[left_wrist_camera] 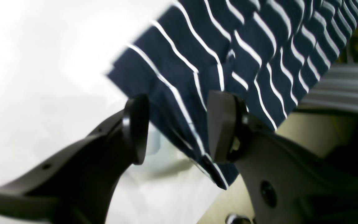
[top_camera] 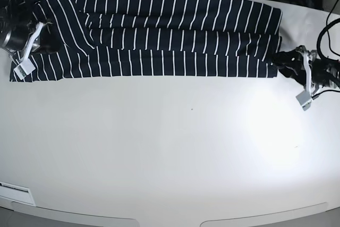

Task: Fold the T-shirt properly
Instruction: 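Release the shirt with both grippers and lift them away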

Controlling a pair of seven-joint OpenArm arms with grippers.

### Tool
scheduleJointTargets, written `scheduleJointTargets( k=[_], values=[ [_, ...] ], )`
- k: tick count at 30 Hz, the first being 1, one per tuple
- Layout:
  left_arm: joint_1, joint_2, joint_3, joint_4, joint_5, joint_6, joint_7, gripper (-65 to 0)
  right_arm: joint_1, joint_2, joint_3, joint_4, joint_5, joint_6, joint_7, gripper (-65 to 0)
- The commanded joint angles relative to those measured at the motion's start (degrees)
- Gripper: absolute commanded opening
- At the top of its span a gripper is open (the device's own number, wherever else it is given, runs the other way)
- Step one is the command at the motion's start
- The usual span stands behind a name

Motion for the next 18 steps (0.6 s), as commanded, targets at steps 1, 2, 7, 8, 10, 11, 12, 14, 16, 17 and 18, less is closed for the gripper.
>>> scheduleJointTargets(
  k=[1,2,7,8,10,11,12,14,16,17,18],
  values=[
    [-0.8,-1.4,-1.1,0.5,-0.9,0.2,-0.1,-32.9,0.5,0.4,0.6,-0.4,-1.6,0.2,3.0,-65.0],
    [-0.8,-1.4,-1.3,0.5,-0.9,0.2,-0.1,-32.9,0.5,-0.2,0.6,-1.5,-4.5,0.2,5.0,-65.0],
    [-0.8,-1.2,-1.3,0.5,-0.9,0.2,-1.1,-32.9,0.9,-1.6,0.6,-7.9,-12.7,0.2,10.8,-65.0],
    [-0.8,-1.2,-1.3,0.5,-0.9,0.2,-1.4,-32.9,1.0,-1.6,0.6,-8.7,-14.1,0.2,11.1,-65.0],
    [-0.8,-1.2,-1.4,0.5,-0.9,0.2,-1.4,-32.9,1.7,-1.6,0.6,-9.5,-17.4,0.2,11.1,-65.0],
    [-0.8,-1.2,-1.4,0.5,-0.9,0.2,-1.7,-32.9,1.9,-1.6,0.6,-9.6,-18.6,0.2,11.3,-65.0],
    [-0.8,-1.2,-1.4,0.5,-0.9,0.2,-1.9,-32.9,1.9,-1.6,0.6,-9.6,-19.6,0.2,11.6,-65.0],
    [-0.8,-1.3,-1.4,0.5,-0.9,0.2,-3.0,-32.9,1.9,-1.6,0.6,-9.6,-21.1,-0.2,13.1,-65.0],
    [-0.8,-1.2,-1.4,0.5,0.8,0.2,-4.3,-32.9,1.9,-1.7,0.6,-9.5,-23.0,-5.0,14.9,-65.0],
    [-0.8,-1.2,-1.4,0.5,1.5,0.3,-4.6,-32.9,1.8,-1.7,0.6,-9.5,-23.8,-6.7,15.6,-65.0],
    [-0.8,-1.2,-1.5,0.5,1.6,0.3,-4.6,-32.9,1.9,-1.9,0.6,-9.5,-24.3,-8.3,16.0,-65.0]
  ],
)
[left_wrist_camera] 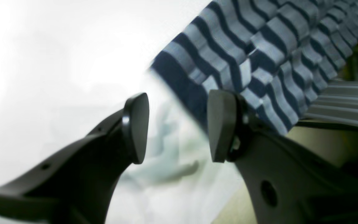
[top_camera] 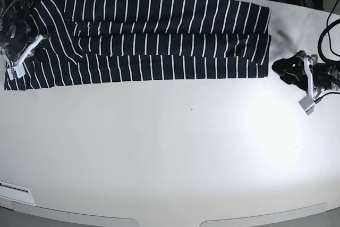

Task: Fold the T-shirt properly
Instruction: 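Release the shirt with both grippers and lift them away, then grasp the folded end with the left gripper and fold it inward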

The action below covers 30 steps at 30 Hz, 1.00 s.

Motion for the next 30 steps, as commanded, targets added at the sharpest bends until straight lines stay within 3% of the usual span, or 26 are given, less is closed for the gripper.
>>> scheduleJointTargets(
  k=[1,3,12,20,25,30],
  values=[
    [-1.0,-1.6,-0.9,0.5,-1.2,0.1,-0.5,-32.9,0.1,0.9,0.5,0.3,-1.1,-1.8,0.1,-65.0],
    [-1.0,-1.6,-0.9,0.5,-1.2,0.8,-0.5,-32.9,0.1,0.5,0.5,0.3,-1.6,-5.4,0.1,-65.0],
    [-1.0,-1.5,-0.9,0.5,-0.3,1.4,-0.6,-32.9,0.1,-2.5,0.5,3.5,-17.0,-19.4,3.0,-65.0],
    [-1.0,-1.5,-0.9,0.5,-0.3,1.4,-0.5,-32.9,0.1,-2.5,0.6,9.5,-19.1,-21.0,3.1,-65.0],
    [-1.0,-1.1,-0.9,0.5,-0.2,4.2,-0.5,-32.9,0.1,-2.5,0.6,15.6,-19.1,-20.9,3.1,-40.8],
    [-0.8,2.3,-1.3,-0.8,-3.2,6.4,0.5,-32.9,0.1,-2.4,0.6,20.6,-24.3,-18.4,3.2,-39.3]
  ],
)
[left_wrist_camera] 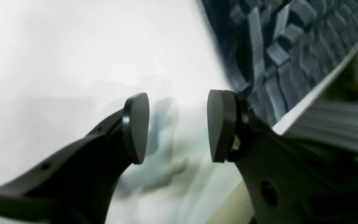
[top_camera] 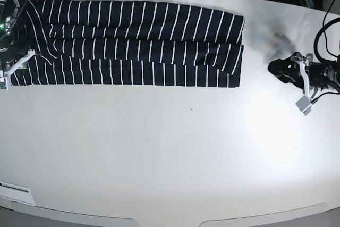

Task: Fold the T-shirt properly
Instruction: 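Grasp the folded end with the left gripper and fold it inward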

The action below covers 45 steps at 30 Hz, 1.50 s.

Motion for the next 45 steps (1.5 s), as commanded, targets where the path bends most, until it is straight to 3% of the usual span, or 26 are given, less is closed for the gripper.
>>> scheduleJointTargets(
  k=[1,10,15,19,28,40,44,45],
  values=[
    [-0.7,0.2,-0.9,-0.5,-1.2,0.9,0.5,-32.9,0.3,1.1,0.6,1.6,-1.0,-0.1,1.1,-39.2],
    [6.8,3.5,-1.0,-4.8,-1.3,1.6,2.1,-32.9,0.1,1.1,7.0,2.2,-1.6,-0.3,1.3,-39.3],
    [8.9,4.3,-1.1,-4.7,-1.3,2.2,1.8,-32.9,0.0,1.2,12.6,2.2,2.3,0.3,0.9,-39.3],
    [8.7,7.1,-1.1,-4.7,-1.3,2.2,1.0,-32.9,-0.1,1.3,15.4,2.2,4.7,1.5,0.4,-39.2],
    [8.8,15.3,-1.1,-4.7,-1.3,2.1,0.9,-32.9,-1.2,1.3,15.5,2.2,5.2,2.1,0.4,-39.3],
    [8.8,23.4,-1.1,-4.7,-1.3,2.1,0.7,-32.9,-1.1,1.3,15.5,2.2,5.2,2.9,0.5,-39.2],
    [9.1,24.7,-1.1,-4.7,-1.3,2.0,0.8,-33.1,-1.1,1.3,15.5,2.2,5.2,2.9,0.5,-39.3],
    [9.1,24.7,-1.1,-4.7,-1.3,1.7,0.8,-35.6,-1.1,1.3,15.5,2.2,5.2,2.9,0.5,-39.3]
  ],
)
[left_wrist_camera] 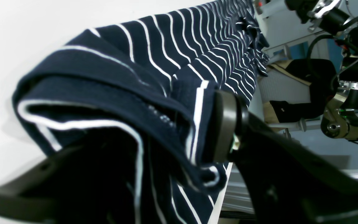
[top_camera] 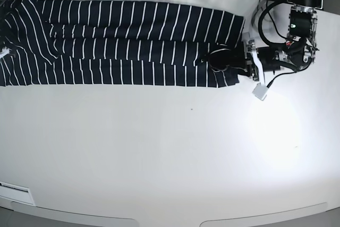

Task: Fold the T-shirt properly
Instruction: 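Grasp the folded end with the left gripper and fold it inward, then drag the grasped strip end with the left gripper toward the right gripper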

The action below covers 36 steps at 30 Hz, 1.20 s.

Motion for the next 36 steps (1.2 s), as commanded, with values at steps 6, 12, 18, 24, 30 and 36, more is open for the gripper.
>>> scheduleJointTargets(
  k=[6,12,18,24,30,36],
  values=[
    [0.5,-0.8,0.6,-0.5,1.8,2.1,2.9,-65.0,0.3,1.5,0.5,1.0,0.4,-0.2,1.5,-39.3],
    [-2.9,-3.6,-0.2,-0.4,2.6,2.0,2.6,-65.0,0.3,3.3,0.5,1.0,5.8,3.1,1.5,-39.3],
    [-7.0,-6.7,-6.8,-0.4,2.6,1.8,2.5,-65.0,0.3,3.4,0.5,1.0,7.5,4.3,1.5,-39.3],
    [-8.0,-9.4,-8.3,-0.4,2.7,1.8,2.2,-65.0,0.3,3.4,0.5,1.0,7.7,4.3,1.6,-39.3],
    [-8.1,-10.2,-8.4,-0.4,3.4,1.8,1.5,-65.0,0.3,3.4,0.5,1.0,16.7,11.1,-0.7,-45.4],
    [-8.1,-10.2,-8.3,-0.4,3.0,1.9,1.6,-65.0,-0.7,2.8,0.1,-1.1,26.4,18.8,-3.8,-65.0]
  ],
)
